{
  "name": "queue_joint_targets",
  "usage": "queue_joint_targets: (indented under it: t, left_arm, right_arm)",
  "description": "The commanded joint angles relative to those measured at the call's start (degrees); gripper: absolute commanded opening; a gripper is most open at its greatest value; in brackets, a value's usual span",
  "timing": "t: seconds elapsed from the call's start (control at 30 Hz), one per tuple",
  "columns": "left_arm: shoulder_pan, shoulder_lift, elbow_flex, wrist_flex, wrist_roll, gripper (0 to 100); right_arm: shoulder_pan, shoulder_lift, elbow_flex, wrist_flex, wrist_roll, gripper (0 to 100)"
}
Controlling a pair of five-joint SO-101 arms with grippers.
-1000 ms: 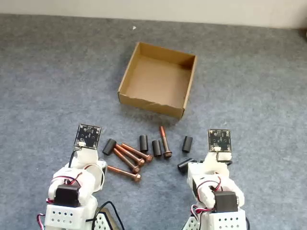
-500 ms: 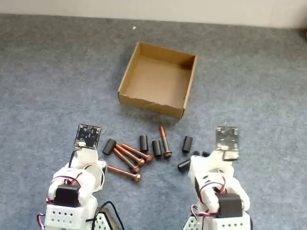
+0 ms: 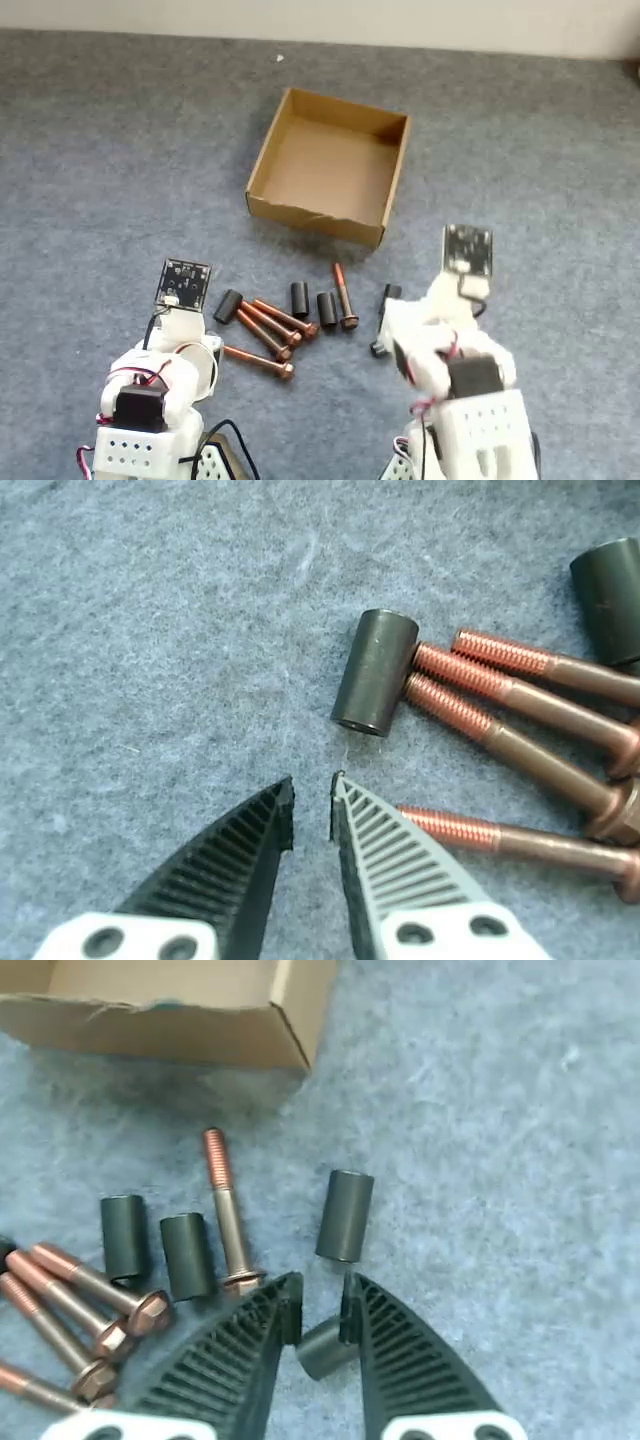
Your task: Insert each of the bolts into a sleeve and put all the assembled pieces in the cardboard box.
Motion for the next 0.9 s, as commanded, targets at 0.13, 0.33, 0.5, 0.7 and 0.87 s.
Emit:
queue_joint_targets:
  t: [0.13,0.33,0.5,0.7,0.87]
  left_arm:
    - [-0.6,-0.7,1.1,0.3,-0.7,9]
    - [-0.6,-0.7,1.1,0.3,-0.7,8]
    - [-0.6,-0.7,1.1,0.3,-0.7,8]
    - [-0.6,-0.7,1.1,0.3,-0.7,8]
    - [-0.6,-0.7,1.1,0.3,-0.7,8]
  right_arm:
    - [-0.7,32.0,-12.8,-9.9,-1.1,7.5]
    - [-0.7,47.0,-18.0,-13.0,-1.2,19.7]
    - [-0.7,56.5,-24.1,-13.0,-1.2,21.3]
    - [-0.7,66.1,-31.0,-13.0,-1.2,21.3]
    - [-0.7,72.1,-32.9,-13.0,-0.9,20.0]
